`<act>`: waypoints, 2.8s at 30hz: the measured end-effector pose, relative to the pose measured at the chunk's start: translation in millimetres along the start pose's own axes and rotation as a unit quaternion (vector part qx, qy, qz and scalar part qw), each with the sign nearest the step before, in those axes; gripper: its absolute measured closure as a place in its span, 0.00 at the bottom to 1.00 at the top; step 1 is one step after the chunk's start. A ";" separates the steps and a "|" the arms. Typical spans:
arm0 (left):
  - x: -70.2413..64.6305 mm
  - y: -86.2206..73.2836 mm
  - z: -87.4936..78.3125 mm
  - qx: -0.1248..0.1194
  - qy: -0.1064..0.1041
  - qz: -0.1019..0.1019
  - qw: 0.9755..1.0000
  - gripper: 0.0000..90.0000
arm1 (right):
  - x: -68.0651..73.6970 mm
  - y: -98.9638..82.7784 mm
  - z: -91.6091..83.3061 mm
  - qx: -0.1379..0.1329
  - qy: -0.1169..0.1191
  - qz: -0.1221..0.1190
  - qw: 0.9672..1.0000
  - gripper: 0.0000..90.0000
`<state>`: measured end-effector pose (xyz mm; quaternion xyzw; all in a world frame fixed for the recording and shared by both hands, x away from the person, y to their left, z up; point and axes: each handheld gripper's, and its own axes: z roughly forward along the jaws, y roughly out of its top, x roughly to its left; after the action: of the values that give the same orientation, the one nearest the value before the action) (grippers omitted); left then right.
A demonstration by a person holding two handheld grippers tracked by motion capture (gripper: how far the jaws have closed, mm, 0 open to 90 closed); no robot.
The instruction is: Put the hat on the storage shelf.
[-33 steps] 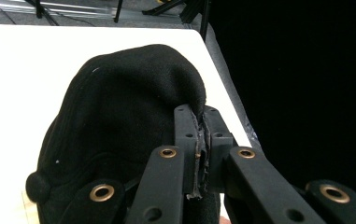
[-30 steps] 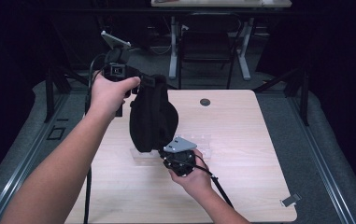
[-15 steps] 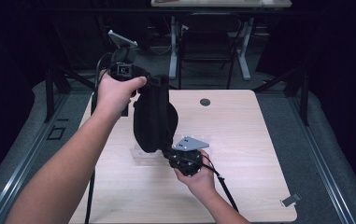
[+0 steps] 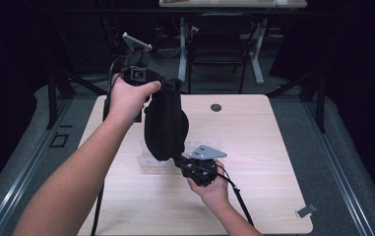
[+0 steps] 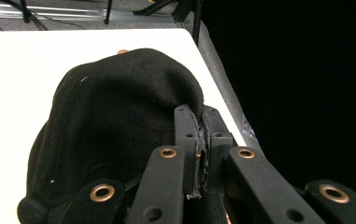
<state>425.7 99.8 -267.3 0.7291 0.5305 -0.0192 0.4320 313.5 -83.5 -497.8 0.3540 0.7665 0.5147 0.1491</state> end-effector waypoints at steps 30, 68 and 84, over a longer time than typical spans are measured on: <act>11.7 -4.4 -8.1 -0.019 -0.034 -0.002 0.999 0.70 | 8.4 -9.7 -1.5 -0.016 -0.034 -0.022 0.999 0.92; 63.4 -14.5 -40.0 -0.025 -0.008 -0.039 0.999 0.72 | -13.9 -27.2 -23.8 0.003 -0.027 0.034 0.999 0.95; 70.3 -16.8 -44.9 -0.023 -0.006 -0.044 0.999 0.73 | -24.0 -25.9 -13.0 0.076 -0.021 -0.055 0.995 0.95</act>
<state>423.8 183.3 -283.6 0.6948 0.5596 -0.0301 0.4507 312.6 -114.8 -518.7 0.3320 0.8186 0.4383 0.1660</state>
